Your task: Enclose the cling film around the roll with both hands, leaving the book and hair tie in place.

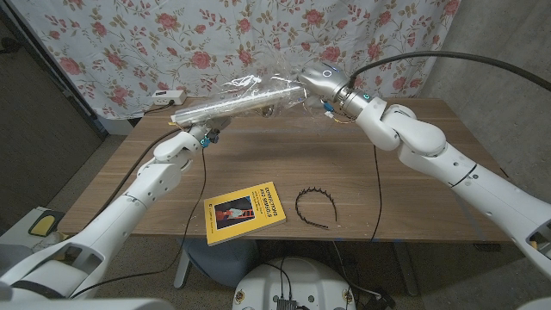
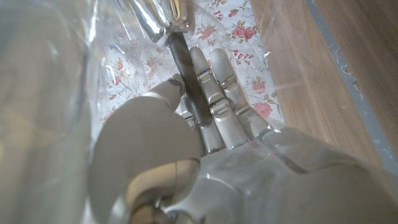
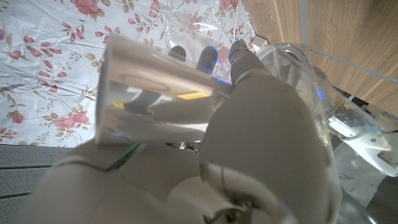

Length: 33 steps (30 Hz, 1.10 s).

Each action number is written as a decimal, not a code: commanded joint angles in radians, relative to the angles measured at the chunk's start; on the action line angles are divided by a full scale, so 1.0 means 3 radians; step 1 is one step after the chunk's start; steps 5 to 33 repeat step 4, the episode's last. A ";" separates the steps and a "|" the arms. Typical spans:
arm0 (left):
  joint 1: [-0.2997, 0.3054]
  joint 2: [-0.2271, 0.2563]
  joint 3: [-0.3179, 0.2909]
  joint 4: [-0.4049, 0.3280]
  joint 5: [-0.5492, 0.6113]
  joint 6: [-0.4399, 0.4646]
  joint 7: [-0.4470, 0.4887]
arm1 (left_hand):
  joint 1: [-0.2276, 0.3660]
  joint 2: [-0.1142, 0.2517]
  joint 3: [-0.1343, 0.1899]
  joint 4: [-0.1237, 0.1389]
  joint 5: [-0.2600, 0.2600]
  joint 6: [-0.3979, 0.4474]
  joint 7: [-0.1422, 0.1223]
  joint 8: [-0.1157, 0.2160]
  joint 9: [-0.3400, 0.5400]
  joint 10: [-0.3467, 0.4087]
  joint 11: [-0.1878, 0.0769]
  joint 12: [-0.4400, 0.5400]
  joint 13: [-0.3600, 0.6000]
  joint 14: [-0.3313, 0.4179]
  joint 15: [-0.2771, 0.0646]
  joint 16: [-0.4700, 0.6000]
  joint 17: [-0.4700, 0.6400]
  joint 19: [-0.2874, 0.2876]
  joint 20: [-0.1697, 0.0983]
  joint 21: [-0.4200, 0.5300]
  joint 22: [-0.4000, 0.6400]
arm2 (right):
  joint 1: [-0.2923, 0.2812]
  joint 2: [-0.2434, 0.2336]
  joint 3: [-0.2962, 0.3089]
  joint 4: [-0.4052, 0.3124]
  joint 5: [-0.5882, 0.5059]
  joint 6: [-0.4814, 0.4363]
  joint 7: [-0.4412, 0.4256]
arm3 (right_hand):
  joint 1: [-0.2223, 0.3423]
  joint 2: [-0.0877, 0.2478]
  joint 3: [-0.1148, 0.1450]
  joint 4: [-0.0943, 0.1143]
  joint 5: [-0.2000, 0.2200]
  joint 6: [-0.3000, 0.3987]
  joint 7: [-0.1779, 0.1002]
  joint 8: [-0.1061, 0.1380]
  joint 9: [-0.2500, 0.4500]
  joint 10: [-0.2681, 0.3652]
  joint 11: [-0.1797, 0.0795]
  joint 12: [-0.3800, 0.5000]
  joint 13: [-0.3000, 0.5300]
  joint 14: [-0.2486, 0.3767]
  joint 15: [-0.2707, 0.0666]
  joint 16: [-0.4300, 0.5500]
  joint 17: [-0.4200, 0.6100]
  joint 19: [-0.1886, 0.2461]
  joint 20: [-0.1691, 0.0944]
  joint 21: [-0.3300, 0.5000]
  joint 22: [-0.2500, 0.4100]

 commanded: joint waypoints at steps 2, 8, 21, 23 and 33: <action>0.0016 -0.0011 0.0026 -0.0026 0.0027 -0.0014 0.0027 | 0.0027 -0.0005 0.0039 -0.0008 0.0016 0.0008 -0.0024 -0.0012 0.0000 0.0021 -0.0017 -0.0004 0.0013 0.0135 -0.0099 0.0010 0.0009 0.0023 -0.0019 0.0016 0.0009 | -0.0018 -0.0024 0.0009 0.0009 0.0017 0.0029 0.0013 | 0.0206 0.0306 0.0039 0.0004 0.0006 0.0106 -0.0073 0.0014 0.0013 -0.0012 -0.0008 0.0021 0.0011 0.0025 -0.0183 -0.0009 0.0019 -0.0004 -0.0509 0.0012 0.0008; 0.0016 -0.0012 0.0027 -0.0024 0.0029 -0.0017 0.0027 | 0.0028 -0.0006 0.0039 -0.0009 0.0016 0.0006 -0.0021 -0.0013 0.0000 0.0022 -0.0013 -0.0004 0.0011 0.0139 -0.0100 0.0013 0.0011 0.0023 -0.0018 0.0017 0.0009 | -0.0013 -0.0024 0.0006 0.0014 0.0014 0.0036 0.0013 | 0.0205 0.0306 0.0039 0.0004 0.0005 0.0106 -0.0072 0.0013 0.0011 -0.0007 -0.0008 0.0022 0.0008 0.0025 -0.0184 -0.0009 0.0019 -0.0005 -0.0508 0.0012 0.0008; 0.0016 -0.0012 0.0027 -0.0024 0.0029 -0.0017 0.0027 | 0.0028 -0.0006 0.0039 -0.0009 0.0016 0.0006 -0.0021 -0.0013 0.0000 0.0022 -0.0013 -0.0004 0.0011 0.0139 -0.0100 0.0013 0.0011 0.0023 -0.0018 0.0017 0.0009 | -0.0013 -0.0024 0.0006 0.0014 0.0014 0.0036 0.0013 | 0.0205 0.0306 0.0039 0.0004 0.0005 0.0106 -0.0072 0.0013 0.0011 -0.0007 -0.0008 0.0022 0.0008 0.0025 -0.0184 -0.0009 0.0019 -0.0005 -0.0508 0.0012 0.0008; 0.0016 -0.0012 0.0027 -0.0024 0.0029 -0.0017 0.0027 | 0.0028 -0.0006 0.0039 -0.0009 0.0016 0.0006 -0.0021 -0.0013 0.0000 0.0022 -0.0013 -0.0004 0.0011 0.0139 -0.0100 0.0013 0.0011 0.0023 -0.0018 0.0017 0.0009 | -0.0013 -0.0024 0.0006 0.0014 0.0014 0.0036 0.0013 | 0.0205 0.0306 0.0039 0.0004 0.0005 0.0106 -0.0072 0.0013 0.0011 -0.0007 -0.0008 0.0022 0.0008 0.0025 -0.0184 -0.0009 0.0019 -0.0005 -0.0508 0.0012 0.0008; 0.0016 -0.0012 0.0027 -0.0024 0.0029 -0.0017 0.0027 | 0.0028 -0.0006 0.0039 -0.0009 0.0016 0.0006 -0.0021 -0.0013 0.0000 0.0022 -0.0013 -0.0004 0.0011 0.0139 -0.0100 0.0013 0.0011 0.0023 -0.0018 0.0017 0.0009 | -0.0013 -0.0024 0.0006 0.0014 0.0014 0.0036 0.0013 | 0.0205 0.0306 0.0039 0.0004 0.0005 0.0106 -0.0072 0.0013 0.0011 -0.0007 -0.0008 0.0022 0.0008 0.0025 -0.0184 -0.0009 0.0019 -0.0005 -0.0508 0.0012 0.0008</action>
